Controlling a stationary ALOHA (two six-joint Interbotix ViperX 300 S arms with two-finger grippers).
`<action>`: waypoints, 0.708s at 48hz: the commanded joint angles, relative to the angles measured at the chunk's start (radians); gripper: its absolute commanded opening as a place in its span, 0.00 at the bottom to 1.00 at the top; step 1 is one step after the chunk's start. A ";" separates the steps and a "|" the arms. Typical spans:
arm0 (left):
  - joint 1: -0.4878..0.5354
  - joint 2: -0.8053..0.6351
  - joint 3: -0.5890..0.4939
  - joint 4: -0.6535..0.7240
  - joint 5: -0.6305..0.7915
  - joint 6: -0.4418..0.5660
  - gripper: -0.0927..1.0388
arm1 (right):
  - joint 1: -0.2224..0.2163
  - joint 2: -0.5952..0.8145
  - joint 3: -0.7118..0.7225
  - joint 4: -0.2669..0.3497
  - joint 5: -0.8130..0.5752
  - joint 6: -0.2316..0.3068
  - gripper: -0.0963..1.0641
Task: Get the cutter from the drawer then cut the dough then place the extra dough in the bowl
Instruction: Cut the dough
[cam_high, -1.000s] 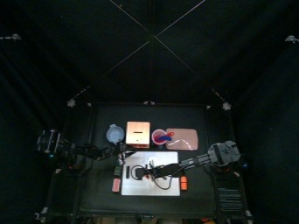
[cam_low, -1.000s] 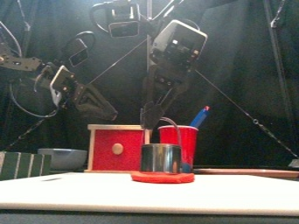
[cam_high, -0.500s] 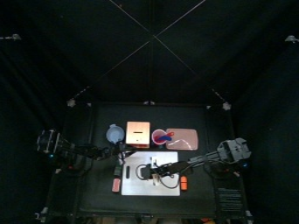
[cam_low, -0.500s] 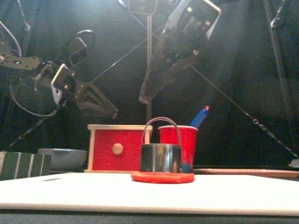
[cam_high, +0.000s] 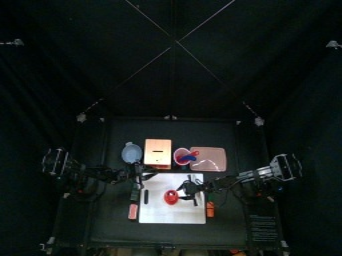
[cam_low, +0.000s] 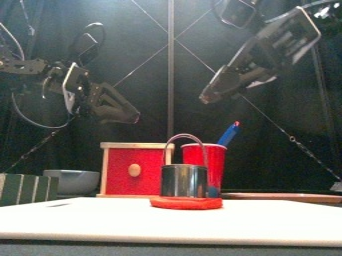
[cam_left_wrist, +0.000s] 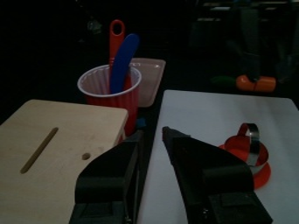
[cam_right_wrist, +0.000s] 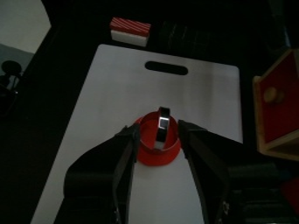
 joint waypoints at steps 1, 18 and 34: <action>-0.031 0.012 -0.021 0.000 -0.058 -0.003 0.70 | -0.046 -0.034 0.103 0.009 -0.221 -0.002 0.76; -0.143 0.166 -0.055 -0.046 -0.152 -0.005 0.70 | -0.021 0.149 0.241 0.275 -0.690 -0.198 0.76; -0.256 0.278 -0.141 -0.126 -0.176 -0.012 0.73 | 0.144 0.285 0.222 0.624 -0.890 -0.397 0.76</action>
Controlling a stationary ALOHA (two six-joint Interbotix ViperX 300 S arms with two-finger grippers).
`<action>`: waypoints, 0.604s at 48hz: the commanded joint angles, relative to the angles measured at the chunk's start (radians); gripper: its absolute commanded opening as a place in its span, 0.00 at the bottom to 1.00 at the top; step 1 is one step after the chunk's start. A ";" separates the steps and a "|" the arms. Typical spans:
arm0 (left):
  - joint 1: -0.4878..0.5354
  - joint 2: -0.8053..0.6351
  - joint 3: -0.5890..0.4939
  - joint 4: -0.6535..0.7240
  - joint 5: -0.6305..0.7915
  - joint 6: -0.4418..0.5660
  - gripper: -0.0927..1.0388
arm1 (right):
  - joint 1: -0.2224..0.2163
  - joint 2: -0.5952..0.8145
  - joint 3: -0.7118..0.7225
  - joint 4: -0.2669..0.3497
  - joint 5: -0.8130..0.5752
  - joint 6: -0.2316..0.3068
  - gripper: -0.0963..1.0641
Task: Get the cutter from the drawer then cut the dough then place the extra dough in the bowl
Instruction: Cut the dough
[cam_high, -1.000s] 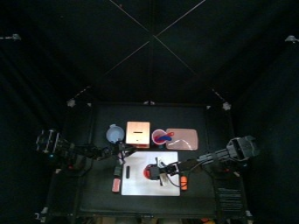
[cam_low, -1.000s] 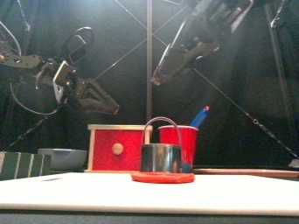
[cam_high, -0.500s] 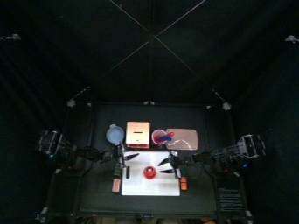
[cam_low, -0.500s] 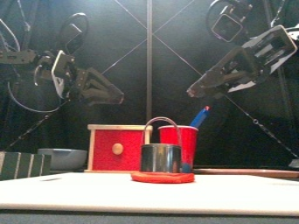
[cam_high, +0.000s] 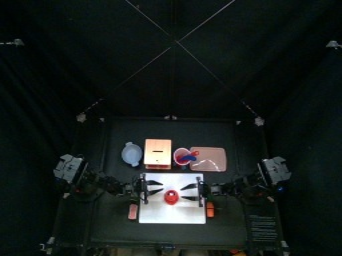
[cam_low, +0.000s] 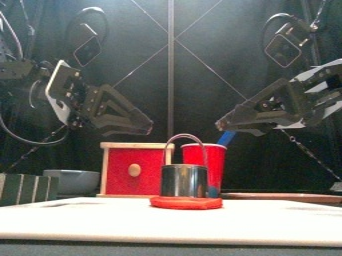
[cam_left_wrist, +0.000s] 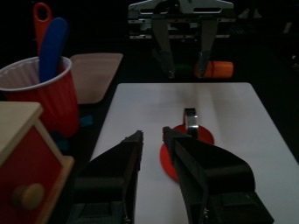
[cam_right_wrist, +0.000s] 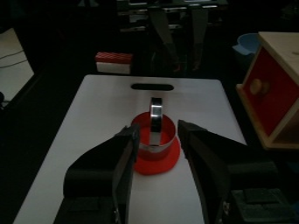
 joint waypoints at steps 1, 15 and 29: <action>-0.021 0.015 -0.040 -0.012 -0.011 -0.003 0.74 | 0.014 0.011 -0.026 0.028 -0.040 0.003 0.76; -0.064 0.066 -0.098 -0.051 -0.009 -0.005 0.92 | -0.040 0.037 -0.038 -0.069 -0.040 0.054 0.76; -0.055 0.123 -0.135 -0.077 -0.002 -0.002 0.93 | -0.138 0.074 -0.095 -0.225 -0.005 0.115 0.76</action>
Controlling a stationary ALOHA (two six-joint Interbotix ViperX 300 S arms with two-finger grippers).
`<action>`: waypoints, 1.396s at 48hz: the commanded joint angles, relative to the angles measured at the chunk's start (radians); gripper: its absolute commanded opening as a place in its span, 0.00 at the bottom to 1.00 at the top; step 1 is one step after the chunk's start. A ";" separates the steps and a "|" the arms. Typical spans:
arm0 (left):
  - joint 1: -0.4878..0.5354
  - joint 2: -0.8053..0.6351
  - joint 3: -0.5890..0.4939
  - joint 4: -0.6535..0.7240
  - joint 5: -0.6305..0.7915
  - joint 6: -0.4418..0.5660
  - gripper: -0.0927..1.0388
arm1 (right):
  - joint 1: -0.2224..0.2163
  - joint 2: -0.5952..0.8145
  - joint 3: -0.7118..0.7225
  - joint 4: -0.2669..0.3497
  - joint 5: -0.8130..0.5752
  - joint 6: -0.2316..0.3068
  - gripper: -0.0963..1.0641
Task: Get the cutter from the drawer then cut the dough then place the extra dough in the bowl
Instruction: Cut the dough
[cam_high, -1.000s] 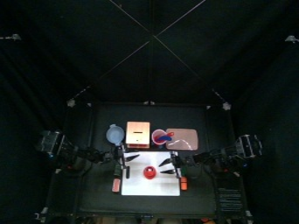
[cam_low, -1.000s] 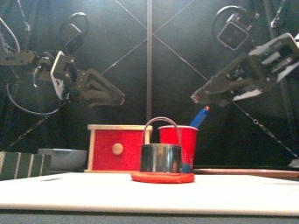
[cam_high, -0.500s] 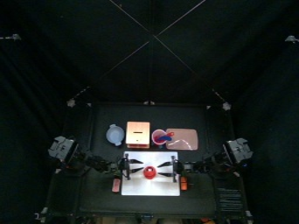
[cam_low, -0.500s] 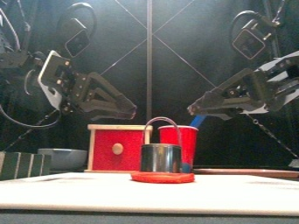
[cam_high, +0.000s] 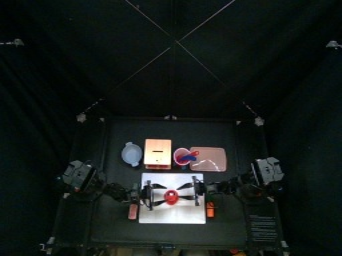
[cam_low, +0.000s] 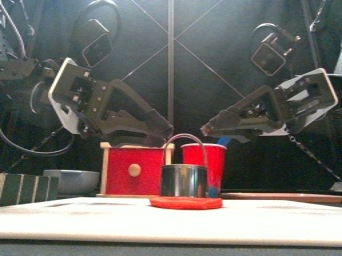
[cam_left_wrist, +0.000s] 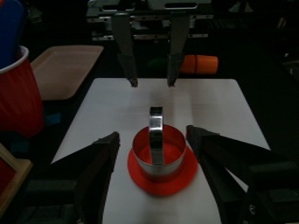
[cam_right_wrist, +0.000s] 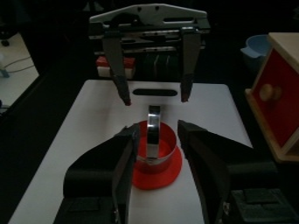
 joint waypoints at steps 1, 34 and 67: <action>0.006 0.003 -0.028 -0.002 -0.005 0.005 0.93 | -0.031 0.002 -0.040 -0.051 0.012 0.023 0.76; 0.046 0.017 -0.048 0.044 0.020 0.003 0.90 | -0.035 0.067 -0.086 -0.103 0.035 0.048 0.76; 0.077 0.029 -0.086 0.063 0.104 0.002 0.85 | -0.015 0.020 -0.117 -0.009 0.186 0.040 0.75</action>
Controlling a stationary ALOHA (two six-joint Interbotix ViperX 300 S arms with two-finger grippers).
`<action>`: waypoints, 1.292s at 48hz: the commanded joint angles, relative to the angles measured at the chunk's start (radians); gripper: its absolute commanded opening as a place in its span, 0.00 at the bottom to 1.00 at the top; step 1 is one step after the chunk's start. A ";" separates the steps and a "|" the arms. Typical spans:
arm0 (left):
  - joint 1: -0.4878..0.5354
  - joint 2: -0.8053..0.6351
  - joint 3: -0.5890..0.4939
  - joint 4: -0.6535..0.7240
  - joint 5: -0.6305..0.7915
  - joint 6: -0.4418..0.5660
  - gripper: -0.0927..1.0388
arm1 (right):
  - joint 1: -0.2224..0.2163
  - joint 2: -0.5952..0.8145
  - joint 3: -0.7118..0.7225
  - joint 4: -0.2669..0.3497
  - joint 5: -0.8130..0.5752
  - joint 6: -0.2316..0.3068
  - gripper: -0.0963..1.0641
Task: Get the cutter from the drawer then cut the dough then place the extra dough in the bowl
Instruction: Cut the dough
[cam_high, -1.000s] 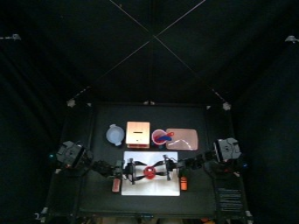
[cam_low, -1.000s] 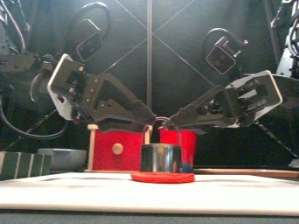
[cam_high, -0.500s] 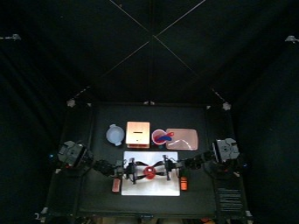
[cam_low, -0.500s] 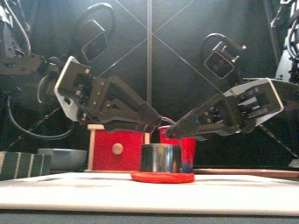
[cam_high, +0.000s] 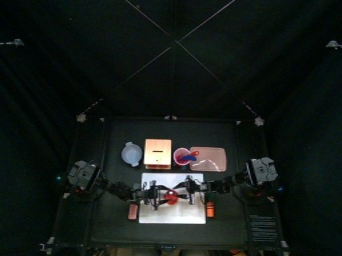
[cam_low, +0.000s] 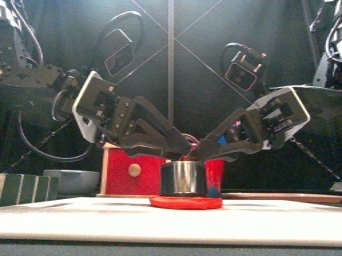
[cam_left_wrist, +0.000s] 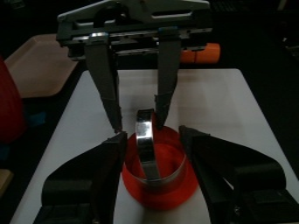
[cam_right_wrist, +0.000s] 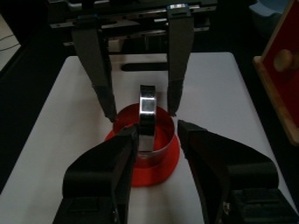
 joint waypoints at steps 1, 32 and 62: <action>0.005 -0.015 -0.006 -0.003 -0.006 0.000 0.85 | 0.011 -0.035 -0.015 -0.009 -0.002 -0.005 0.75; -0.006 -0.018 0.029 0.009 0.029 0.002 0.66 | 0.038 -0.015 -0.008 -0.020 0.006 -0.002 0.60; -0.021 0.017 0.028 0.009 0.098 0.002 0.65 | 0.067 0.075 0.005 0.101 0.156 0.011 0.51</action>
